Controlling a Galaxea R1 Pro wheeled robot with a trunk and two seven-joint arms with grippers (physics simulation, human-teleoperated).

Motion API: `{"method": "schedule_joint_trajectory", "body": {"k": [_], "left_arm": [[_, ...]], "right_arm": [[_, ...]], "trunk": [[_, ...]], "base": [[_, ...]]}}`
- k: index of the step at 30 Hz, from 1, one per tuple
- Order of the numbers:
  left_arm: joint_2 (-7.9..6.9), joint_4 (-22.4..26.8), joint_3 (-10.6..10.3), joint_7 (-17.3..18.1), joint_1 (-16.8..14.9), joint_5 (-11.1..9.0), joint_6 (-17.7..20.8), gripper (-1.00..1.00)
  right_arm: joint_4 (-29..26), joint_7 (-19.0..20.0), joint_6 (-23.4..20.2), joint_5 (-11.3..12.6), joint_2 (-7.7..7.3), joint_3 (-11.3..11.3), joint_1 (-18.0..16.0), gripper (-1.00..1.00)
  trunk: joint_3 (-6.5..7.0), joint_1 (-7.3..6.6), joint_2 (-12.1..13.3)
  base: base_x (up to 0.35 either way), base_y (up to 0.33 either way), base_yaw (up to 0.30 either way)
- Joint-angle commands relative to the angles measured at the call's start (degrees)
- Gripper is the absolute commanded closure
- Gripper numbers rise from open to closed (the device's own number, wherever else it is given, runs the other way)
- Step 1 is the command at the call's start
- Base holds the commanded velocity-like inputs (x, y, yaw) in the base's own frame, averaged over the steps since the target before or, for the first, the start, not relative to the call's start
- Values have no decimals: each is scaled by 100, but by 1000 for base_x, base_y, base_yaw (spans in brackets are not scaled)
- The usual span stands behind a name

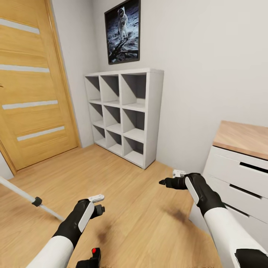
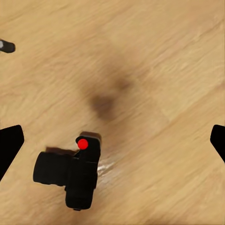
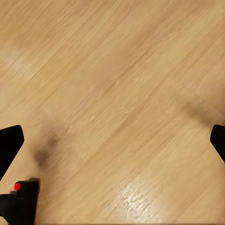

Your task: Attach the digital camera to the camera tripod in the bedroom.

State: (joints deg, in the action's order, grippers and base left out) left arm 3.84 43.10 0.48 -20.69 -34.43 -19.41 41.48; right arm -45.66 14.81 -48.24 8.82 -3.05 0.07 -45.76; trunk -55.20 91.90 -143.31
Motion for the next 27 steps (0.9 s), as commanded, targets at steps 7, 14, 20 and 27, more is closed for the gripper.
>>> {"method": "schedule_joint_trajectory", "body": {"k": [7,14,20,27], "left_arm": [[3,5,5,-70,-2,-36,-29,-100],[3,5,5,-74,-2,-28,-34,-100],[3,5,5,-75,-2,-28,-34,-100],[3,5,5,-75,-2,-37,-35,-100]], "right_arm": [[-5,-11,-27,32,3,2,-3,-100],[-5,-13,-35,32,-1,2,-3,-100],[-5,-3,-36,32,0,-2,-3,-100],[-37,37,-81,85,-7,-26,-3,-100]], "trunk": [[-162,16,-13],[-317,34,-22],[-450,50,-30],[-605,68,-39]], "base": [[0,0,0],[0,0,0],[0,0,0],[0,0,0]]}}
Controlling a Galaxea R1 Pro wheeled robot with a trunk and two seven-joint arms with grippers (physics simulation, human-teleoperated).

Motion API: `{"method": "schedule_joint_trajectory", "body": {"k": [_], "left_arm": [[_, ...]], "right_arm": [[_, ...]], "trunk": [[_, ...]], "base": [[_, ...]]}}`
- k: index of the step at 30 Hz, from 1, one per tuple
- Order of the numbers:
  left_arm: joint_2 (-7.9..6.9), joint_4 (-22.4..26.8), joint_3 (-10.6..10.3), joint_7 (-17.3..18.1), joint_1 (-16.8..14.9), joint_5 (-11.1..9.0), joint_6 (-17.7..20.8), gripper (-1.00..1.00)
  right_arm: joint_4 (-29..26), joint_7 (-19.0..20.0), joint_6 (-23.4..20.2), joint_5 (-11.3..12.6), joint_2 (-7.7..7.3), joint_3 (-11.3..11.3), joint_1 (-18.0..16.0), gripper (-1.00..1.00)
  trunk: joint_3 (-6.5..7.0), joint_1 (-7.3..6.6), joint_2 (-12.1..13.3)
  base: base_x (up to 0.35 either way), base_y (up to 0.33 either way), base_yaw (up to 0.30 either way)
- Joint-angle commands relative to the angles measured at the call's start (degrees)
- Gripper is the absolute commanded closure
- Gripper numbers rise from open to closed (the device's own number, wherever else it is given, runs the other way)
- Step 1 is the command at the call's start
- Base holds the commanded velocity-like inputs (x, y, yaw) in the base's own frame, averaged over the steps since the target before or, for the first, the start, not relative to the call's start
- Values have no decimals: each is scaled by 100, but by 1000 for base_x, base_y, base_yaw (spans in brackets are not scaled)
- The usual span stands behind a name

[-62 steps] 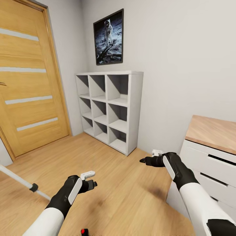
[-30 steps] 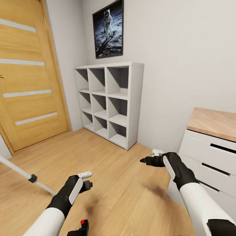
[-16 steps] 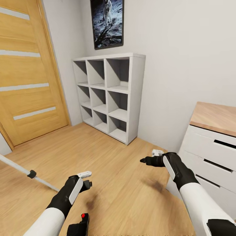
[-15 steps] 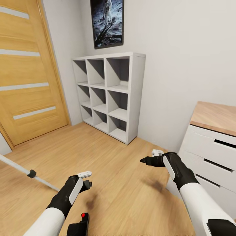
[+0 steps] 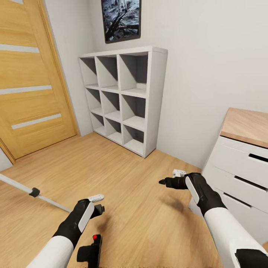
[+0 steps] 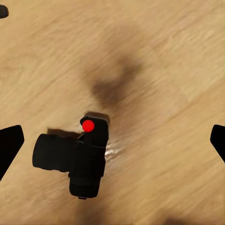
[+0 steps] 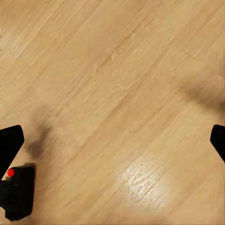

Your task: Attach the digital camera to the camera tripod in the bedroom.

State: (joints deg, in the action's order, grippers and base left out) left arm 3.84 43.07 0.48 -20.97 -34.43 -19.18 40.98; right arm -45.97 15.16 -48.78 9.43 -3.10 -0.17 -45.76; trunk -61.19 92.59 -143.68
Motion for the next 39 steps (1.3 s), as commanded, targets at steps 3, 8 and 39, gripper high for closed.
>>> {"method": "schedule_joint_trajectory", "body": {"k": [3,8,39], "left_arm": [[2,27,5,-42,-2,-87,15,-100],[1,23,9,-40,-2,-98,15,-100],[-6,17,13,-39,-2,-95,6,-100]], "right_arm": [[-334,375,-248,61,-5,-1,-3,-100],[-742,718,-569,69,-19,-13,-3,-100],[-1050,2268,-977,-19,-497,-11,-3,-100]], "trunk": [[-73,6,-7],[-183,19,-14],[-870,99,-55]], "base": [[0,0,0],[0,0,0],[0,0,0]]}}
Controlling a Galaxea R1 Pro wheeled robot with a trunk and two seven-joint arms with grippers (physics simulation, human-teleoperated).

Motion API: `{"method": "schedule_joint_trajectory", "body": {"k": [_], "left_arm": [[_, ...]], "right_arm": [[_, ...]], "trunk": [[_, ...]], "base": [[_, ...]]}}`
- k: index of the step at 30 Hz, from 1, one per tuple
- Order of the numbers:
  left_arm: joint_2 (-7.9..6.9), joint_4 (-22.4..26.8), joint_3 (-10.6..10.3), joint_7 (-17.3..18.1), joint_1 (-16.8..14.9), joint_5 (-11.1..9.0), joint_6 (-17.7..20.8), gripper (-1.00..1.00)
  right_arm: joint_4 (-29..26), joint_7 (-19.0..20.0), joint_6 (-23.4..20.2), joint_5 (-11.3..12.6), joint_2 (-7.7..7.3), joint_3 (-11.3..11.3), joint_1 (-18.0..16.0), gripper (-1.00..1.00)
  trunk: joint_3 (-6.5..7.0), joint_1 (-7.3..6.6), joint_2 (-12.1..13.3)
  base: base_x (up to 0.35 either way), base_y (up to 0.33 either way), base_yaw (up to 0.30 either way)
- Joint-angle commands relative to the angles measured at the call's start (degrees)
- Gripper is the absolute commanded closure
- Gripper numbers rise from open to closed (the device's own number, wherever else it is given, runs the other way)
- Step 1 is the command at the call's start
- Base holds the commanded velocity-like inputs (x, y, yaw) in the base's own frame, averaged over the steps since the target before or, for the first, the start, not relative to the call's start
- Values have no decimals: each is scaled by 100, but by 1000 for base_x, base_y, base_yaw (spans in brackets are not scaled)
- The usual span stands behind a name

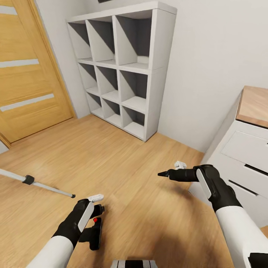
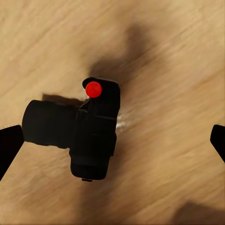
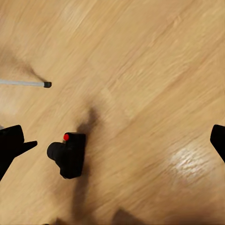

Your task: Attach the digital camera to the camera tripod in the bedroom.

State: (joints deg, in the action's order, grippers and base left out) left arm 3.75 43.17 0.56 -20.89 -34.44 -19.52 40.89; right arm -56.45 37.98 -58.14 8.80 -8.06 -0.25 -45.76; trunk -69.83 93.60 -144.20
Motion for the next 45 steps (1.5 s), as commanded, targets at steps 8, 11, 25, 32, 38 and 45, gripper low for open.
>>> {"method": "schedule_joint_trajectory", "body": {"k": [8,11,25,32,38,45], "left_arm": [[3,2,6,-47,-2,-60,15,-100],[3,0,6,-47,-2,-60,15,-100],[-6,-1,6,-47,-2,-52,15,-100],[-6,-1,6,-47,-2,-52,14,-100],[-6,-1,6,-47,-2,-51,15,-100],[-6,-1,6,-47,-2,-51,15,-100]], "right_arm": [[-8,-20,-25,36,3,-1,-3,-100],[-7,-25,-23,35,5,-3,-3,-100],[3,-35,-22,34,6,-1,-3,-100],[9,-36,-22,34,6,-1,-3,-100],[11,-36,-22,34,6,-1,-3,-100],[11,-36,-20,28,6,-1,-3,-100]], "trunk": [[-183,19,-13],[-249,27,-17],[-559,63,-36],[-714,81,-45],[-847,96,-53],[-1002,114,-63]], "base": [[0,0,0],[0,0,0],[0,0,0],[0,0,0],[0,0,0],[0,0,0]]}}
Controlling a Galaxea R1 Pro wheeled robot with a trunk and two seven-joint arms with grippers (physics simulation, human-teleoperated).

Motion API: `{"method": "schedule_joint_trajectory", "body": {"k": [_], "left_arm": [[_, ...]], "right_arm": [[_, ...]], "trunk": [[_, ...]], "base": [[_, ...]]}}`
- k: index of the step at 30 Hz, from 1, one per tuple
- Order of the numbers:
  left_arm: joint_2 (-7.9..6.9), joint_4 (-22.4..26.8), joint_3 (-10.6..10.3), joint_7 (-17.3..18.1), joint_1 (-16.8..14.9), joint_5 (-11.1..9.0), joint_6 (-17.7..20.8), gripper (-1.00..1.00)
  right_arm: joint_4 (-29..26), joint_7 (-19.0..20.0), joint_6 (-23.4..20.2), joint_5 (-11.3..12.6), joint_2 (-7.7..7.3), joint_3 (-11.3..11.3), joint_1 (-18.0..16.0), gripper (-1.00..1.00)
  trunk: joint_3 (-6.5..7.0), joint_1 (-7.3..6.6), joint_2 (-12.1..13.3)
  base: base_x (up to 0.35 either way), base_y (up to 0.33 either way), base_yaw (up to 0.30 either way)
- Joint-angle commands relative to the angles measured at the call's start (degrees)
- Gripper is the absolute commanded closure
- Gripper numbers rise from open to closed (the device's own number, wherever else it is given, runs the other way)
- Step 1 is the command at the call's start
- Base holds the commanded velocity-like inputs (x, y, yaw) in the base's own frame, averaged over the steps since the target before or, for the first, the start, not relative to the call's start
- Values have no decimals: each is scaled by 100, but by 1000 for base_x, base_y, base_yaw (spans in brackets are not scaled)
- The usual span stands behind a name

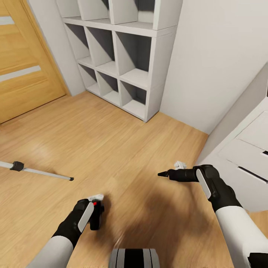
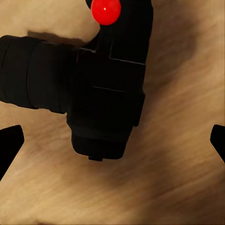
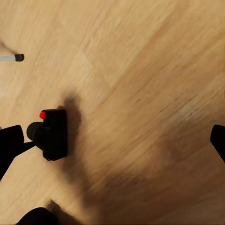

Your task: Attach the digital camera to the camera tripod in the bedroom.

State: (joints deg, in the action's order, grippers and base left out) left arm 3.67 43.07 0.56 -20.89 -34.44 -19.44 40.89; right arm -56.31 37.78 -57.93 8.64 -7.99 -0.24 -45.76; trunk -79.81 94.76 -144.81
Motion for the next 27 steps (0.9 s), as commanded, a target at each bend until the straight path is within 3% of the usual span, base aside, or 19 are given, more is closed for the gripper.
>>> {"method": "schedule_joint_trajectory", "body": {"k": [1,24,27], "left_arm": [[3,8,6,-47,-1,-60,15,-100],[3,8,6,-47,-1,-60,15,-100],[-36,-90,26,50,-1,34,-81,-100]], "right_arm": [[-2,-16,-40,44,-1,-3,-3,-100],[-2,-28,-34,41,-1,-3,-3,-100],[59,-42,-29,33,50,15,6,-100]], "trunk": [[-27,1,-3],[-536,60,-34],[-536,61,-34]], "base": [[0,0,0],[0,0,0],[0,0,0]]}}
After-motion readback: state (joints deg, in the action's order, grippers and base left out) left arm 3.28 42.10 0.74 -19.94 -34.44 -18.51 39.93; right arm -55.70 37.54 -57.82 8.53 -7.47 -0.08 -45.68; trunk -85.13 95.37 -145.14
